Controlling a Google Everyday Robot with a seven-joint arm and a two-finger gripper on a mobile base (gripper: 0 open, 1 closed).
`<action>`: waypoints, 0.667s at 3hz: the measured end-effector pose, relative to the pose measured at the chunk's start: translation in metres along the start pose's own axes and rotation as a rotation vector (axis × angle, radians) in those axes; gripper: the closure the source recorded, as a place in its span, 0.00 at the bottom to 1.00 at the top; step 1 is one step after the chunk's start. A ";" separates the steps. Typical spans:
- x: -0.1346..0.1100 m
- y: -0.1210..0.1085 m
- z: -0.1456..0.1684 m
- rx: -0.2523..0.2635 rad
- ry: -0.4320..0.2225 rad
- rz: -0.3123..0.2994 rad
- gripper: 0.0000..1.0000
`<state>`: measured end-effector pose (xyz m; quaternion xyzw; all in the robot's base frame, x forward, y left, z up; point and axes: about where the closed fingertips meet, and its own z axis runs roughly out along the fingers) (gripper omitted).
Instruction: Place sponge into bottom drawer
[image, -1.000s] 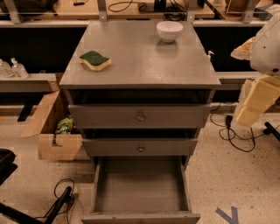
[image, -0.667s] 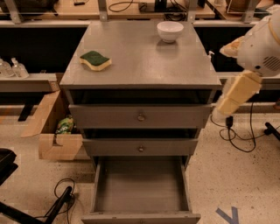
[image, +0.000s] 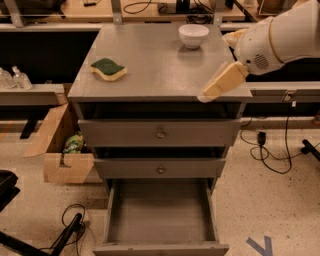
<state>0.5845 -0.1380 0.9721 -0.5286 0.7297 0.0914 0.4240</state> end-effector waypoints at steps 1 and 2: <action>-0.028 -0.021 0.023 0.077 -0.140 0.026 0.00; -0.038 -0.032 0.024 0.121 -0.170 0.028 0.00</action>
Offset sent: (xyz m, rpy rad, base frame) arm 0.0318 0.0239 0.0125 0.1250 -0.0966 -0.0272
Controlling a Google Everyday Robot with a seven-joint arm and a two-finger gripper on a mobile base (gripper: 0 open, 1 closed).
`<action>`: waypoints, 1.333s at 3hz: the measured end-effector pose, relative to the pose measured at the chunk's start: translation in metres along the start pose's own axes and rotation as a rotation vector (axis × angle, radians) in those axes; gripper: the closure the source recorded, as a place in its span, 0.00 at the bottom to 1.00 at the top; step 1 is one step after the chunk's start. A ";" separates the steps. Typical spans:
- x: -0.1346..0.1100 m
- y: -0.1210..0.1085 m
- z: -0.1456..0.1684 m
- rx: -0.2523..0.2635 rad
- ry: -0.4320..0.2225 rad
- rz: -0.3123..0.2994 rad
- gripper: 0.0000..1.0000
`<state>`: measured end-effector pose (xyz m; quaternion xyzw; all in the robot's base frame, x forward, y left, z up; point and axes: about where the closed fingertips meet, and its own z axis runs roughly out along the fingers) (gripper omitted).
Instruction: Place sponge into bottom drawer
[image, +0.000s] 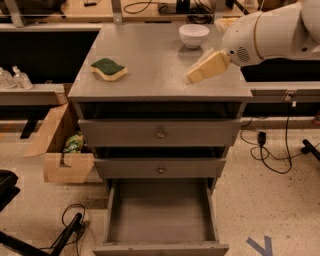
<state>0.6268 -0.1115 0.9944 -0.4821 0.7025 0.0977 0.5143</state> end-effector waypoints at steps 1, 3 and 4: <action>0.000 0.000 0.000 0.000 0.000 0.000 0.00; -0.008 -0.025 0.059 -0.011 -0.048 0.032 0.00; -0.019 -0.044 0.136 -0.016 -0.092 0.120 0.00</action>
Offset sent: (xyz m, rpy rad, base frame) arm 0.0315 0.0221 -0.0076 0.0264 -0.0026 0.0499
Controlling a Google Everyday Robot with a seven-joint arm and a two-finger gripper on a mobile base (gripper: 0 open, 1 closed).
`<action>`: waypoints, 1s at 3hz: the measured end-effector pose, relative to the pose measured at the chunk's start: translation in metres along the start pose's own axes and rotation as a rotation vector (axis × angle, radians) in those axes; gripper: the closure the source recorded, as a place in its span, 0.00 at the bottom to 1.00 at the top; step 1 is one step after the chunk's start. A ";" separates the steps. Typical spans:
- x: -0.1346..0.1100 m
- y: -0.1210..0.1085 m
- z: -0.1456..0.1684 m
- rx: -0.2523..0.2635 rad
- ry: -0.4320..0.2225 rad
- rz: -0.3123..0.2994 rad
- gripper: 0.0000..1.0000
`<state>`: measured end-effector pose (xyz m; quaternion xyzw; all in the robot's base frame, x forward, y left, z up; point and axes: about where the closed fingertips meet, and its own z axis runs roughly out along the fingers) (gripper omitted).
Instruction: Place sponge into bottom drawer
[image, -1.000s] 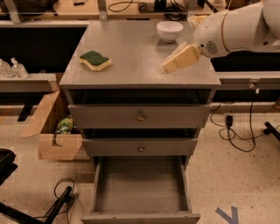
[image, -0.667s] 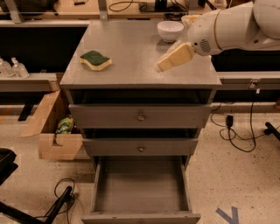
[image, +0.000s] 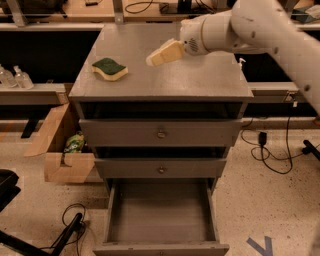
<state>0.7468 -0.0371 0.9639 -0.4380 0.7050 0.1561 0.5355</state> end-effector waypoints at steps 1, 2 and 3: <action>-0.004 -0.003 0.041 -0.011 -0.022 0.041 0.00; -0.006 0.009 0.081 -0.053 -0.034 0.080 0.00; 0.010 0.018 0.134 -0.063 -0.015 0.090 0.00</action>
Offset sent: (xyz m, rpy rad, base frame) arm 0.0608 0.0969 -0.0429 0.1183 0.0978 0.0460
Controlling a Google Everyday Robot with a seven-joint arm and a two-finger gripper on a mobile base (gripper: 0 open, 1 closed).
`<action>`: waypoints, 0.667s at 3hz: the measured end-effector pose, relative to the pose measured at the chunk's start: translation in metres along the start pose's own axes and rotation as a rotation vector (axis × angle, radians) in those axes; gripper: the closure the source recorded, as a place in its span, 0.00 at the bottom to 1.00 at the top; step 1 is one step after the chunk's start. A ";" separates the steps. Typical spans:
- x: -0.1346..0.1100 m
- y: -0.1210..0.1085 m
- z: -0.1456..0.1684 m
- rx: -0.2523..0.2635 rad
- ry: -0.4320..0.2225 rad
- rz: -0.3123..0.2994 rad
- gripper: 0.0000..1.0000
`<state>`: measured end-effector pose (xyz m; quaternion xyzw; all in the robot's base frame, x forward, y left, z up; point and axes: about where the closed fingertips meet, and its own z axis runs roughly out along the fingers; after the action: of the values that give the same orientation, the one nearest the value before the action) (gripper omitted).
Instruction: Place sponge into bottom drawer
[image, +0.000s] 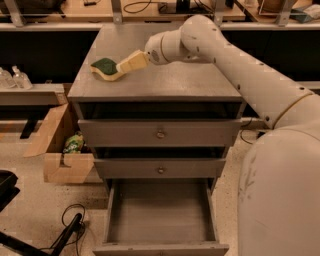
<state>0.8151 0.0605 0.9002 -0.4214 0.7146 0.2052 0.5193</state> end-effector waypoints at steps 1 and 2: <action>0.000 0.000 0.001 0.003 -0.001 0.000 0.00; -0.003 0.007 0.021 -0.038 0.031 -0.024 0.00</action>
Offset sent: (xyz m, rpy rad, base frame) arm 0.0212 0.0561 -0.0139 -0.1137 0.0456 0.1254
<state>0.8220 0.0808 0.8942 -0.4427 0.7134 0.2062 0.5025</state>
